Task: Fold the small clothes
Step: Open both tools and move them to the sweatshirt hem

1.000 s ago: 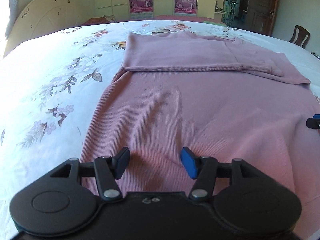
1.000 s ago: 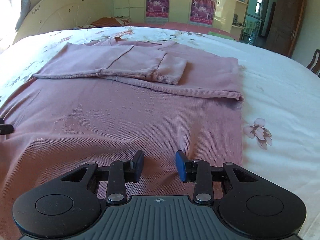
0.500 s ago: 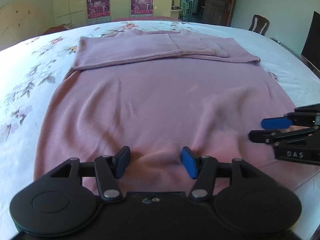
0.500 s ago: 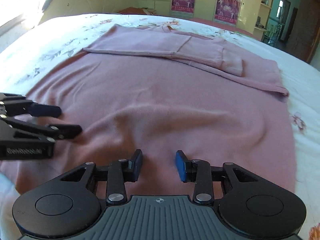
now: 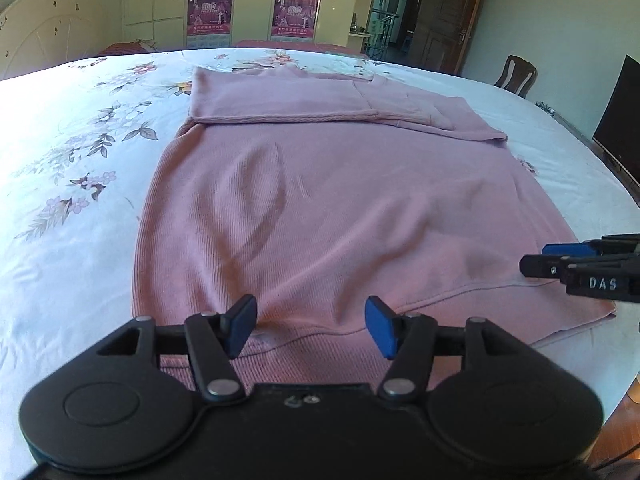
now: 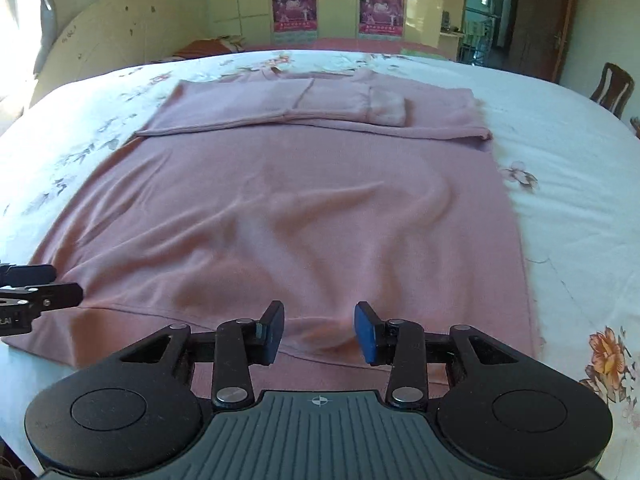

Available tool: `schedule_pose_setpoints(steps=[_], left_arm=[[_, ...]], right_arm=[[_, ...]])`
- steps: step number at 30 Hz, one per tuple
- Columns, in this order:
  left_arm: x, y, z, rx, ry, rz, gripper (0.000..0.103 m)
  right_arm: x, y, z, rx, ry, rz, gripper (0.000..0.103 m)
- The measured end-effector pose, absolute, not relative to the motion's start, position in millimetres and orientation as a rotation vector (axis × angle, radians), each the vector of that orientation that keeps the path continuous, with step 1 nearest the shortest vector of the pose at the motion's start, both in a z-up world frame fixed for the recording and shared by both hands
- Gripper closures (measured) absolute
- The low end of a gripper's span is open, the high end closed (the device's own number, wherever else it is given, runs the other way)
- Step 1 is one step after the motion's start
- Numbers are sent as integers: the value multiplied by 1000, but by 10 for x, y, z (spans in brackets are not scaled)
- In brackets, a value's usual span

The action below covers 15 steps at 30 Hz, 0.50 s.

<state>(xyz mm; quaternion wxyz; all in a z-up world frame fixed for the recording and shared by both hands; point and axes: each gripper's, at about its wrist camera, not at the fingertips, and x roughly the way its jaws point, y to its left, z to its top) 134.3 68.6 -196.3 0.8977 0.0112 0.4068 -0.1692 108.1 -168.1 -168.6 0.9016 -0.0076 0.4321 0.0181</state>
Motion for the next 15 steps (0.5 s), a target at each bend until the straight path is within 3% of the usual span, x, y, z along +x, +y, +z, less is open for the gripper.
schedule_pose_setpoints(steps=[7, 15], left_arm=[[1365, 908, -2147, 41, 876, -275, 41], [1293, 968, -2037, 27, 868, -262, 40]], right_arm=[[959, -1553, -1934, -74, 928, 35, 64], [780, -1759, -1816, -20, 988, 60, 64]])
